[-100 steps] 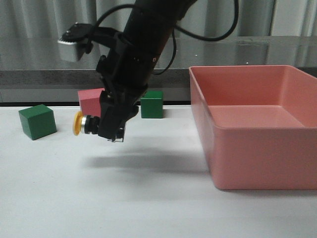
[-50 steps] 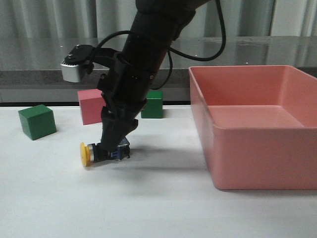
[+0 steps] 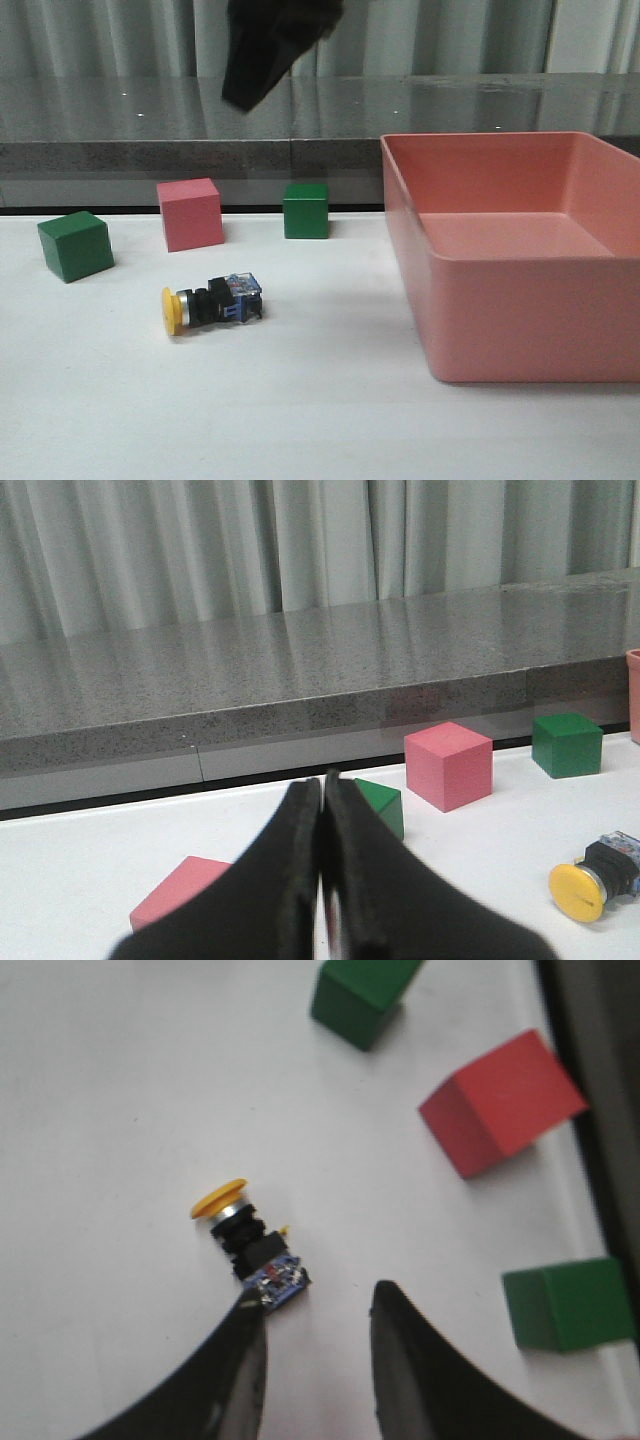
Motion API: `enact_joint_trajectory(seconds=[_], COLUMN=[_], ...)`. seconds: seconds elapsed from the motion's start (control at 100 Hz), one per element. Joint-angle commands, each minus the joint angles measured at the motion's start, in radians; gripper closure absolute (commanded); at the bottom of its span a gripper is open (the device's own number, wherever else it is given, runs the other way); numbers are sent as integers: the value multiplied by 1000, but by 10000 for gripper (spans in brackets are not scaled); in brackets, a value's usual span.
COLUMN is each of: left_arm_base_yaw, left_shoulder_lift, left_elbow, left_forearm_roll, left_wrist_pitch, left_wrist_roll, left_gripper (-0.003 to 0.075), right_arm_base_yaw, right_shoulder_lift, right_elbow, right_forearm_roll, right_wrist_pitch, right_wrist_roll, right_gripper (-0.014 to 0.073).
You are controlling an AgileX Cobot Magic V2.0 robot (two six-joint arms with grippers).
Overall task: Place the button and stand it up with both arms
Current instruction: 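Open the right gripper and lift it away from the button, then move the left gripper toward the button lying on its side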
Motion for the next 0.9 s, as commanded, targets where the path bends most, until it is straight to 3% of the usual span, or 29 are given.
enact_joint_trajectory(seconds=[0.0, 0.08, 0.21, 0.34, 0.56, 0.7, 0.89], left_arm_base_yaw=[-4, -4, -4, -4, -4, -4, -4], left_shoulder_lift=[-30, -30, -30, -30, -30, -30, -30], left_elbow=[46, 46, 46, 46, 46, 46, 46], left_forearm_roll=[-2, -2, -2, -2, -2, -2, -2], left_wrist_pitch=[-78, -78, -78, -78, -78, -78, -78], left_wrist_roll=[-7, -7, -7, -7, -7, -7, -7], left_gripper=[739, 740, 739, 739, 739, 739, 739], right_arm_base_yaw=[-64, -133, -238, -352, -502, -553, -559], right_shoulder_lift=[-121, -176, -278, -421, -769, -992, -1271], right_elbow=[-30, -10, 77, 270, 732, 991, 1251], right_forearm_roll=[6, 6, 6, 6, 6, 6, 6], right_wrist_pitch=[2, 36, 12, -91, -462, -628, -701], right_wrist_roll=[100, 150, 229, 311, 335, 335, 335], right_gripper=[512, 669, 655, 655, 655, 655, 655])
